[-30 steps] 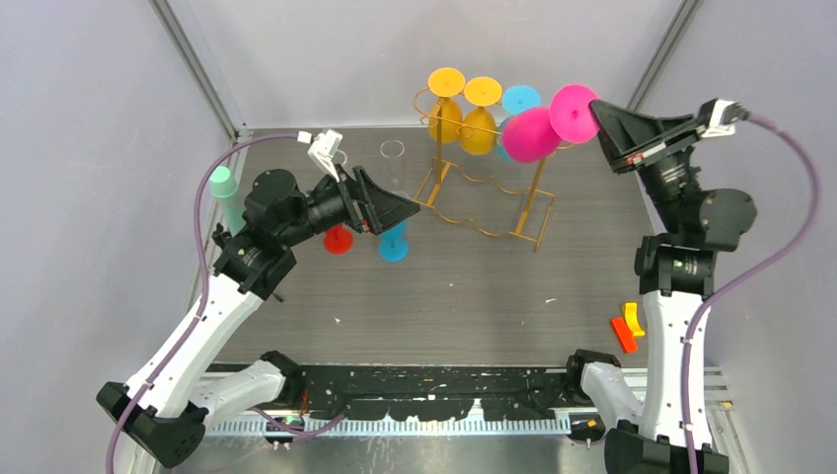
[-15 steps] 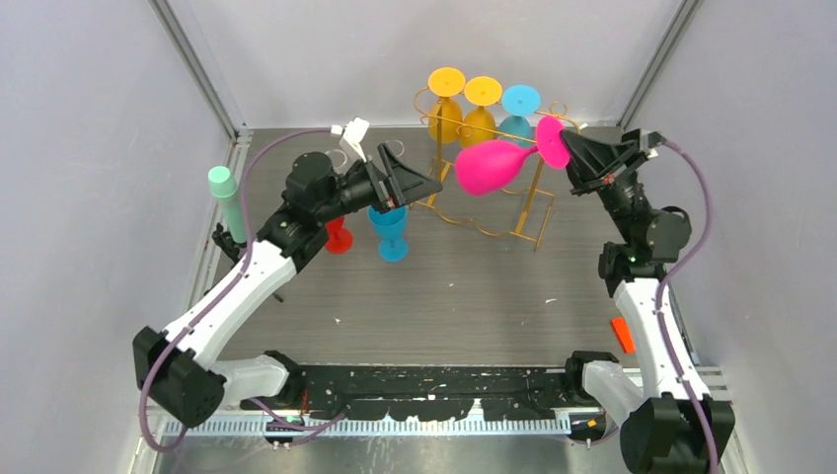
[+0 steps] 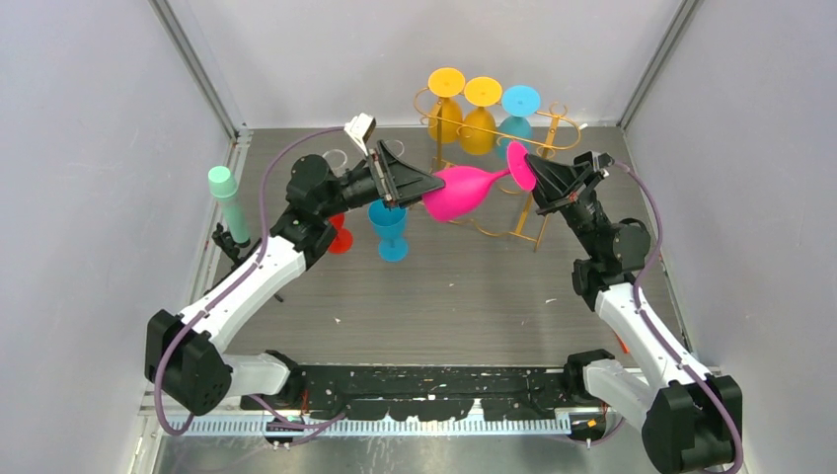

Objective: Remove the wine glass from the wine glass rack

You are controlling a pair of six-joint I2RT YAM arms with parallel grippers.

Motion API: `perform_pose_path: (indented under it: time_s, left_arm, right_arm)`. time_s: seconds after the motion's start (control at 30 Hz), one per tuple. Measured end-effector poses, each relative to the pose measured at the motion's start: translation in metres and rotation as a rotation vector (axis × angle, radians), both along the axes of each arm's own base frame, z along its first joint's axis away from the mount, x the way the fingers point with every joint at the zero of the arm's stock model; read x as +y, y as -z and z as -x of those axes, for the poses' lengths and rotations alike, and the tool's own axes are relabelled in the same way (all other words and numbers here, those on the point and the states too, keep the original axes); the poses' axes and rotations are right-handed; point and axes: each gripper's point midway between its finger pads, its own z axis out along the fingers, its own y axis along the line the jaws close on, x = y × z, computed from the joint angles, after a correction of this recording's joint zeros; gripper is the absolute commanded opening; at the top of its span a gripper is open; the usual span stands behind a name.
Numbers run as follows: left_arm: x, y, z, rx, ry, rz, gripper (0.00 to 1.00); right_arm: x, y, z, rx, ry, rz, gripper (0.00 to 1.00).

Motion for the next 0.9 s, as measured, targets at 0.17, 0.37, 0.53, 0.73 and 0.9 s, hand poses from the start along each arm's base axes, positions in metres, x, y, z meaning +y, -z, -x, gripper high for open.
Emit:
perform_pose_path:
  time_s: [0.17, 0.37, 0.53, 0.73, 0.9]
  left_arm:
    - [0.003, -0.009, 0.006, 0.033, 0.026, 0.051, 0.27]
    - [0.01, -0.03, 0.02, 0.011, 0.051, 0.103, 0.2]
    - [0.011, -0.038, 0.023, 0.074, 0.075, 0.143, 0.2]
    - [0.01, -0.043, 0.025, 0.17, 0.13, 0.196, 0.27]
    - [0.007, -0.037, 0.022, 0.22, 0.146, 0.193, 0.17]
  right_arm:
    - [-0.005, -0.002, 0.0, -0.022, 0.026, -0.026, 0.0]
    - [-0.008, 0.004, -0.006, -0.026, 0.047, -0.042, 0.0]
    - [-0.007, 0.01, -0.014, -0.008, 0.051, -0.04, 0.0]
    - [-0.001, 0.024, -0.029, 0.035, 0.043, -0.03, 0.0]
    - [0.005, 0.039, -0.04, 0.07, 0.028, -0.02, 0.0]
